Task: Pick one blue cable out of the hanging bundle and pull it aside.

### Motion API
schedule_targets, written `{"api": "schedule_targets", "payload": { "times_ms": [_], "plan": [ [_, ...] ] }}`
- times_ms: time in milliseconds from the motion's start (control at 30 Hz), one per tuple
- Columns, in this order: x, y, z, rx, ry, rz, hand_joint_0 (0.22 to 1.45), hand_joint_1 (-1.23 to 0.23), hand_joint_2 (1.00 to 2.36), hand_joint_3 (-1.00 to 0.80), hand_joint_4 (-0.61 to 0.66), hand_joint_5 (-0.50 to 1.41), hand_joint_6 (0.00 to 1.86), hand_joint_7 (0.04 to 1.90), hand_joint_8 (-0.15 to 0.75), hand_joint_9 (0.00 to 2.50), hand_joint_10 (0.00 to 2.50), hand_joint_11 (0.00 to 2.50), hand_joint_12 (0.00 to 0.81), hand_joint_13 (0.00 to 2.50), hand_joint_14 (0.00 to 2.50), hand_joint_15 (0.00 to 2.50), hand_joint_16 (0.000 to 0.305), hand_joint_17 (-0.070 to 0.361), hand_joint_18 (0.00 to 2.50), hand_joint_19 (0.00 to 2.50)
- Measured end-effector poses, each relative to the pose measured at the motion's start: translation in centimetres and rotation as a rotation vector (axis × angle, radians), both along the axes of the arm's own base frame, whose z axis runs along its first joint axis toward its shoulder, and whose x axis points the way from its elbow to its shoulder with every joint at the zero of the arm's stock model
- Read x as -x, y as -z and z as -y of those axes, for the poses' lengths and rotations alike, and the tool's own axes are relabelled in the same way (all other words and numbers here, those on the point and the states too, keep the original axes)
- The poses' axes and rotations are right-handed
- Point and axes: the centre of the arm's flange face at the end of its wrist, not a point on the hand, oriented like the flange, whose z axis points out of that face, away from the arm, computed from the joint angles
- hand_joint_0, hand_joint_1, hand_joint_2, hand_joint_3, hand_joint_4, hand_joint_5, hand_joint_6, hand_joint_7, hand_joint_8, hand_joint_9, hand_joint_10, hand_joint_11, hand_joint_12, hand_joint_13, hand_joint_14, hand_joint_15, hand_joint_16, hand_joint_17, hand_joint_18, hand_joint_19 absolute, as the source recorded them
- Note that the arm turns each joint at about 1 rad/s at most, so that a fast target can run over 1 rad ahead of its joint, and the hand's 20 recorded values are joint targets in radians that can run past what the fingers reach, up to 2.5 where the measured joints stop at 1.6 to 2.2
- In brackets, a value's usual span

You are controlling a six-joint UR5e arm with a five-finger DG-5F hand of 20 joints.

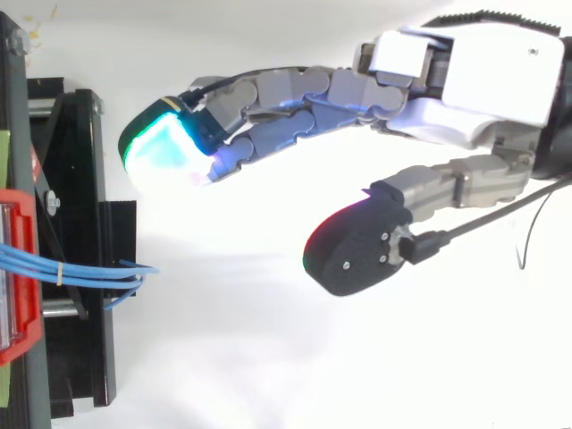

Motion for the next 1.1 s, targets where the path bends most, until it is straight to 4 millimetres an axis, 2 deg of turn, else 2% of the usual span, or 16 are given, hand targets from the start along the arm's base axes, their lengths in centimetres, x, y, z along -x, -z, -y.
{"api": "schedule_targets", "payload": {
  "times_ms": [567,800,1100],
  "plan": [
    [-0.2,0.8,-0.3,0.044,0.062,-0.014,0.49,-0.55,1.0,-0.47,0.26,-0.16,0.5,0.75,0.246,0.42,0.0,0.02,0.353,0.23,0.0,0.06,0.056,0.126,0.15,0.23],
    [-0.6,3.1,-0.2,0.054,0.076,-0.042,0.5,-0.56,1.0,-0.46,0.26,-0.16,0.5,0.77,0.249,0.47,0.0,0.05,0.353,0.27,0.0,0.07,0.055,0.123,0.19,0.26],
    [-1.0,4.0,-0.9,0.12,0.113,-0.049,0.5,-0.56,1.0,-0.46,0.28,-0.15,0.5,0.77,0.25,0.49,0.0,0.07,0.354,0.29,0.0,0.08,0.054,0.122,0.22,0.27]
  ]
}}
